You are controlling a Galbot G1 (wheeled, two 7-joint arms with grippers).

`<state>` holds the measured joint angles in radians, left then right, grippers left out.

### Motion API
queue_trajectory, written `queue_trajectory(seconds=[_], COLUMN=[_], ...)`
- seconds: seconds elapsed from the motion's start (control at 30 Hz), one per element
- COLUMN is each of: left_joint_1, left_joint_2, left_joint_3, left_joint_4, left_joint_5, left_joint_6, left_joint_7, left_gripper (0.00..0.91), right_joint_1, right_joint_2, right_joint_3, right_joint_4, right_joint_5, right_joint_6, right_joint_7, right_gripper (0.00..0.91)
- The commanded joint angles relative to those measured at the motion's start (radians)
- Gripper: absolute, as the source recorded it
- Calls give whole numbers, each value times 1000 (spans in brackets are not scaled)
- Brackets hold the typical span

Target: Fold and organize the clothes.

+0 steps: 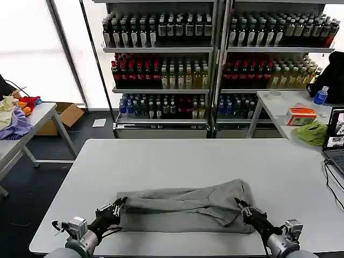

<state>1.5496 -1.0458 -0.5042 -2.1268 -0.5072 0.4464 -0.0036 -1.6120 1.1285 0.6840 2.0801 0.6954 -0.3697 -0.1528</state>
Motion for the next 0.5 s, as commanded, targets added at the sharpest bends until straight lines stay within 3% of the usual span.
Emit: queue_trajectory(seconds=[0.03,0.17,0.27,0.37,0.5], left_joint_1=[108,125,125,128,105], left_joint_2=[-10,3,-20,-67,-144], left_joint_3=[-98,-169,-162,-111,-53], left_joint_4=[-49,-100,-112,-96,-43], left_joint_5=[83,53,53,59,89], left_joint_6=[0,2,-19,-59,-108], left_joint_7=[23,6,-41,-97,-139], left_gripper=[907,907,907,907,907], right_joint_1=[-82,-85,-85,-81,-81], right_joint_2=[0,8,15,19,35], right_joint_3=[46,67,96,139,189], right_joint_4=[31,-31,-73,-134,-172], right_joint_5=[-58,-143,-186,-175,-163], right_joint_6=[102,263,407,499,516], right_joint_7=[-74,-184,-228,-256,-250], right_gripper=[907,907,907,907,907])
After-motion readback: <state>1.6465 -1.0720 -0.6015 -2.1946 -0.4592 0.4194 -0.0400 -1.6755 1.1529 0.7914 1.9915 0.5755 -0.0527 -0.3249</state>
